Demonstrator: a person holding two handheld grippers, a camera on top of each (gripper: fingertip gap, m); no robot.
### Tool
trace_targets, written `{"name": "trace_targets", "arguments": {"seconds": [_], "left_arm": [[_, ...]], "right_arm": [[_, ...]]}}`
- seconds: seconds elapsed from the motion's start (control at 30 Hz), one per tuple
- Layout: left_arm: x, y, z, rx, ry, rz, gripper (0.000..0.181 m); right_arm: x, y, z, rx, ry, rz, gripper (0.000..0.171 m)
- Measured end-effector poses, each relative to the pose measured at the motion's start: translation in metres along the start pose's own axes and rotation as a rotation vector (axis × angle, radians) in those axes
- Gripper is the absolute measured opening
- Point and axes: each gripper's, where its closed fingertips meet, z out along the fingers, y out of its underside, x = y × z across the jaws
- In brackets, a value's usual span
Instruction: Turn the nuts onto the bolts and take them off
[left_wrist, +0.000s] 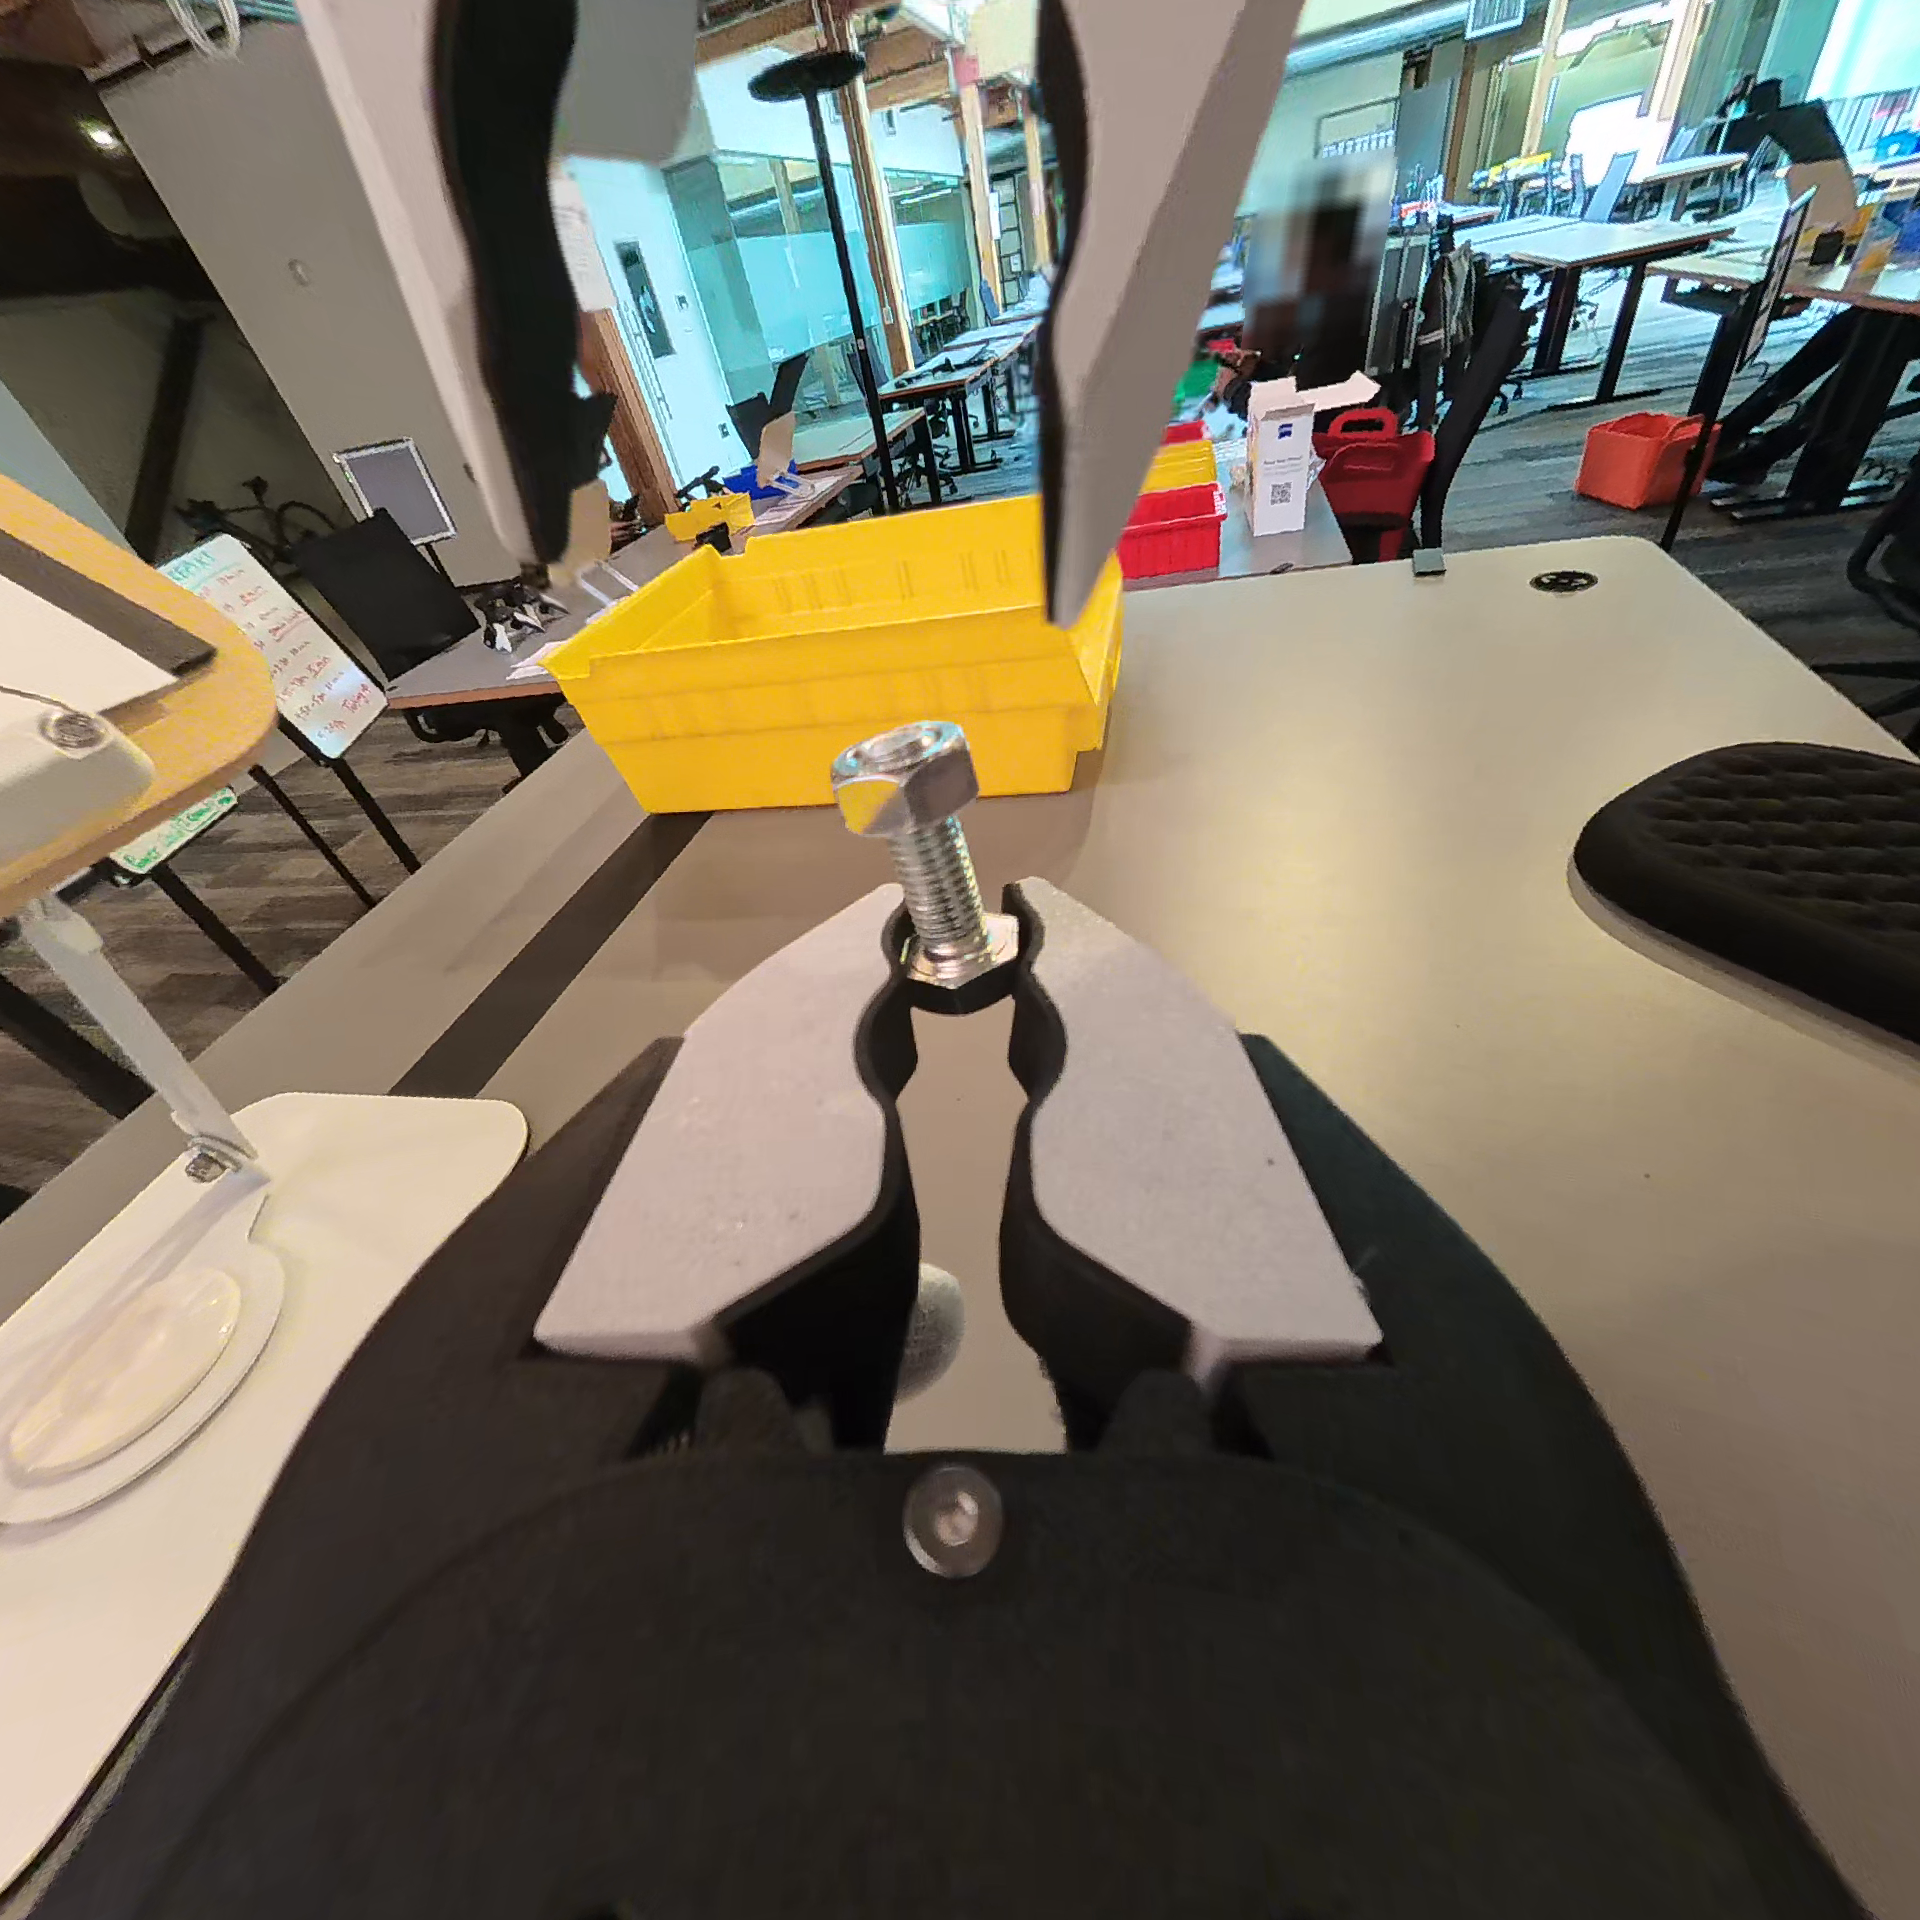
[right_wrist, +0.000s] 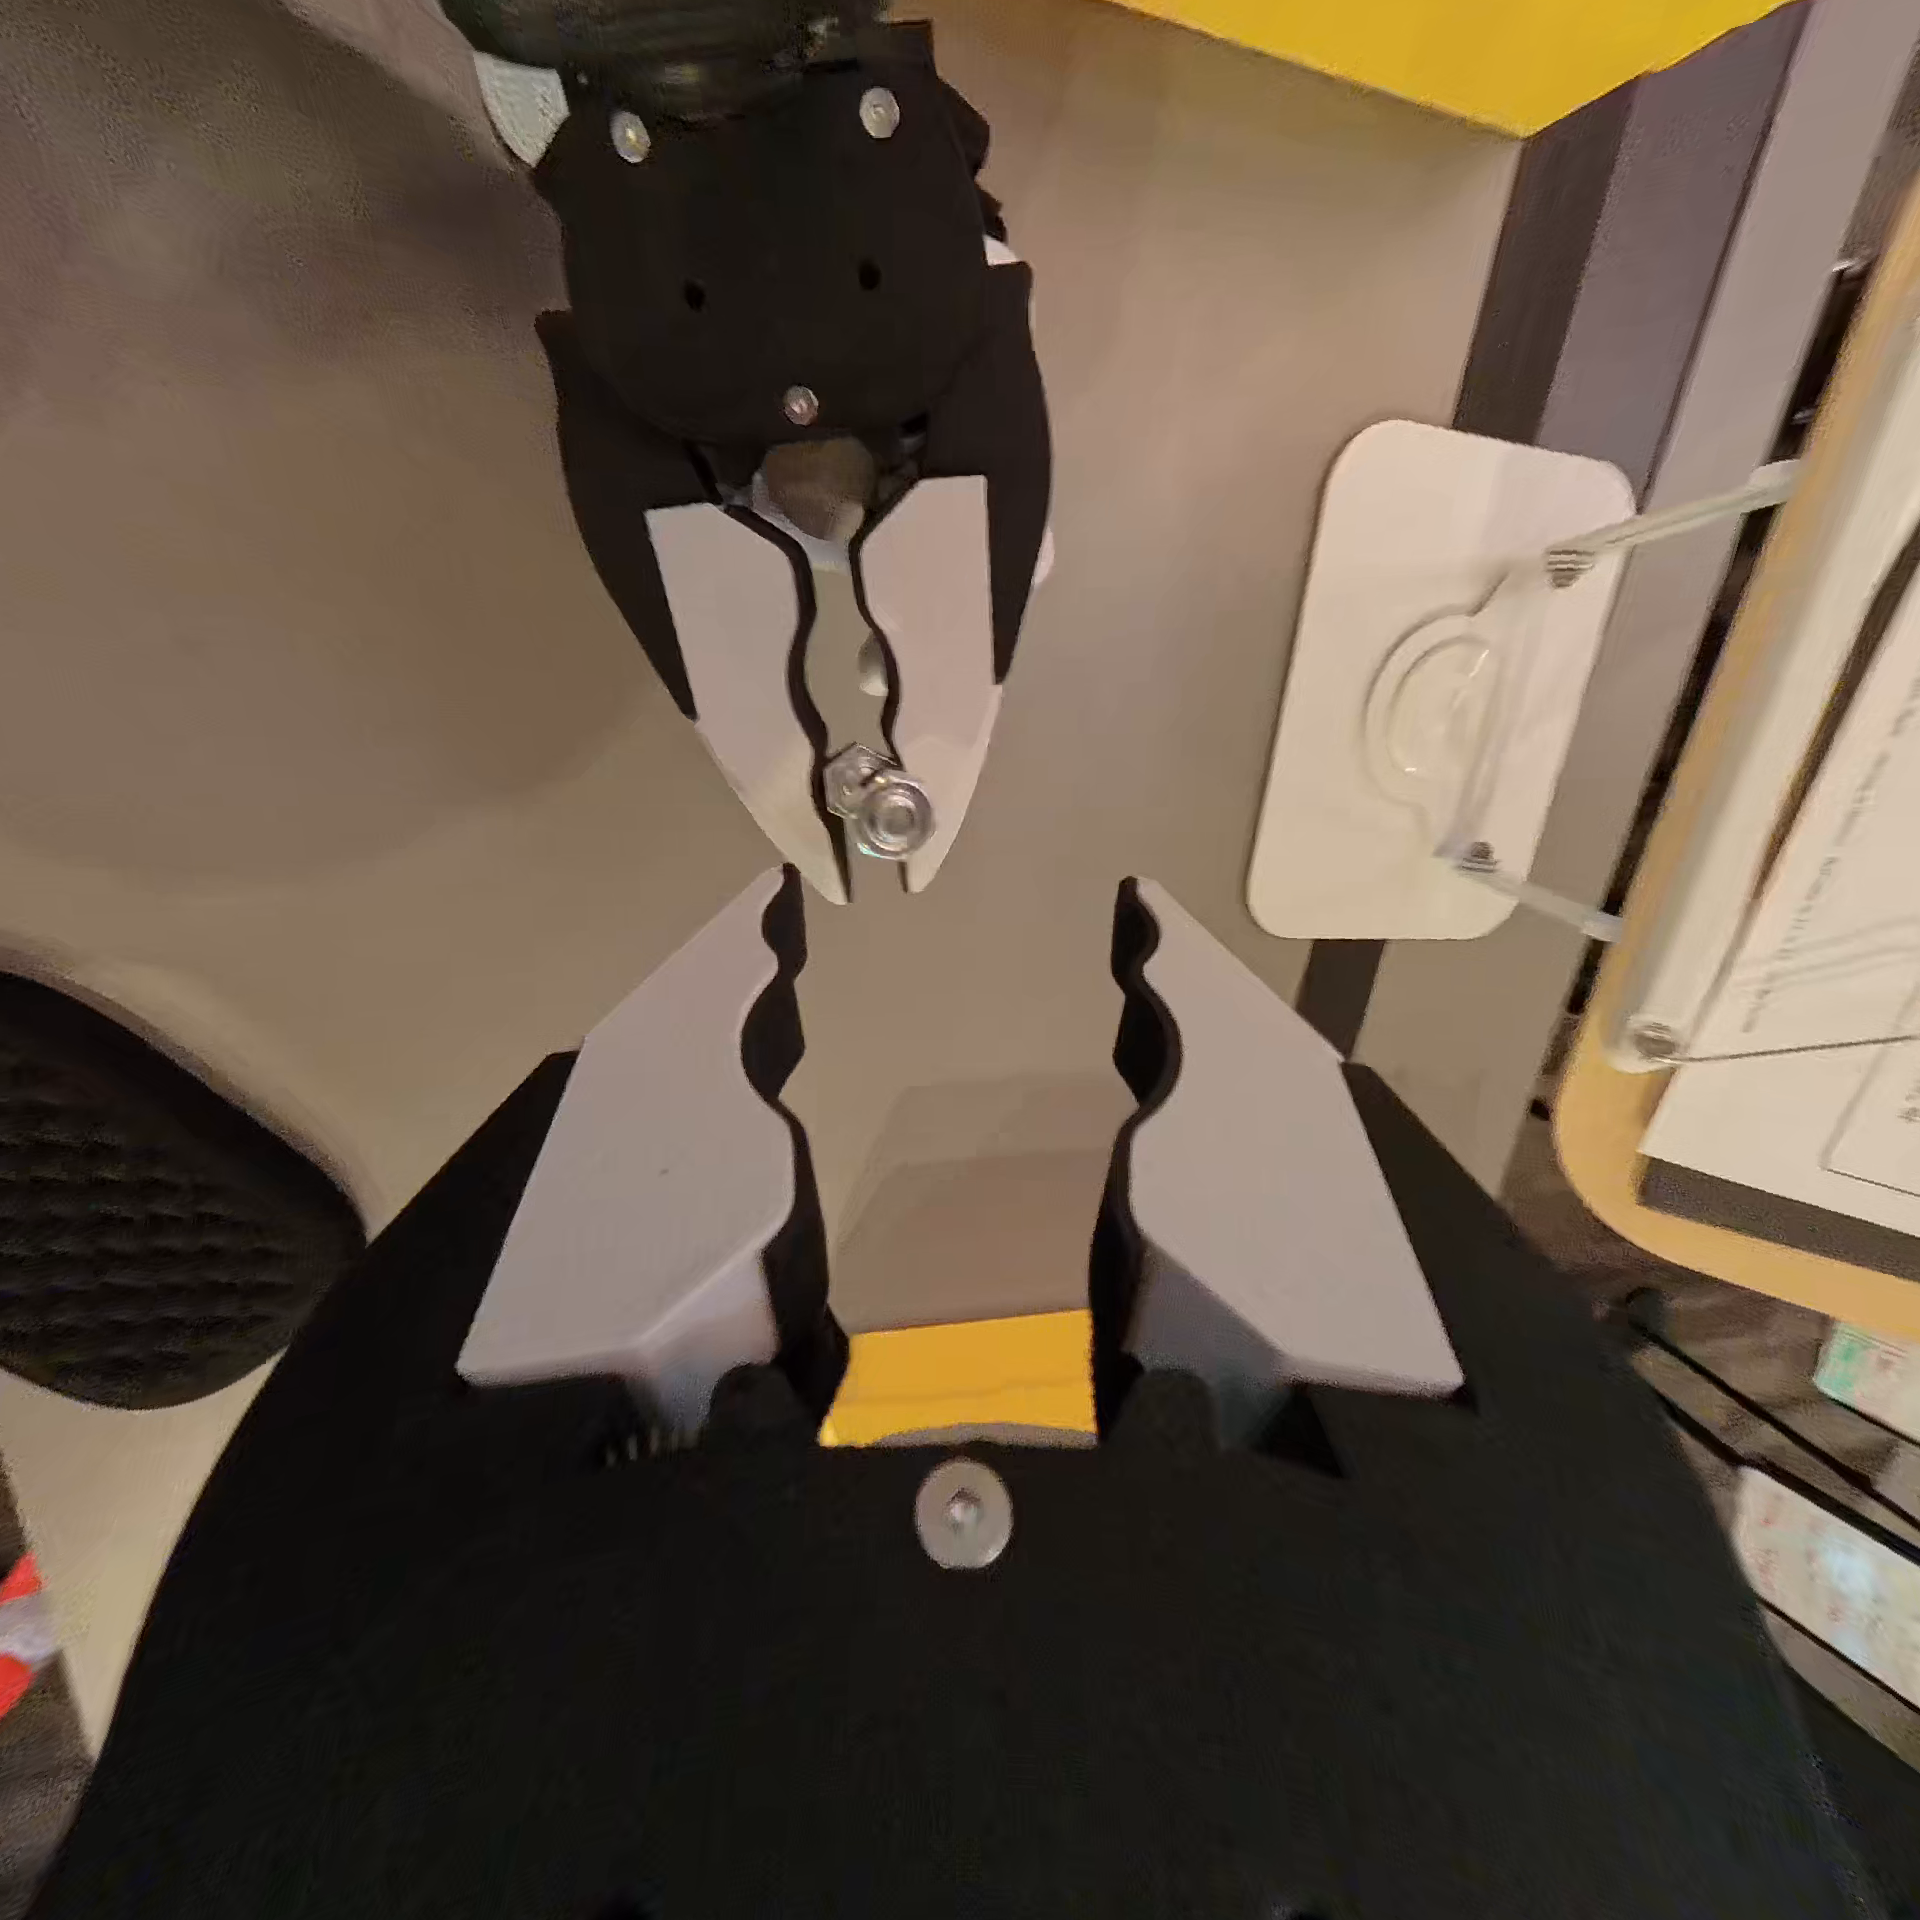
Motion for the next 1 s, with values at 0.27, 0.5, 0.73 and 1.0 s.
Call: {"name": "trace_targets", "arguments": {"seconds": [0.27, 0.5, 0.73, 1.0], "left_arm": [[-0.003, -0.006, -0.003, 0.024, -0.010, -0.023, 0.014], [-0.005, -0.009, -0.005, 0.033, -0.015, -0.035, 0.014], [-0.006, -0.008, -0.005, 0.028, -0.011, -0.046, 0.014], [-0.006, -0.011, -0.008, 0.040, 0.004, -0.066, 0.014]], "right_arm": [[0.006, -0.010, -0.016, 0.053, 0.076, -0.035, 0.058], [0.003, -0.012, -0.016, 0.121, 0.096, 0.007, 0.056], [0.004, -0.009, -0.016, 0.124, 0.105, 0.011, 0.059], [0.006, -0.016, -0.019, 0.172, 0.089, 0.000, 0.059]]}}
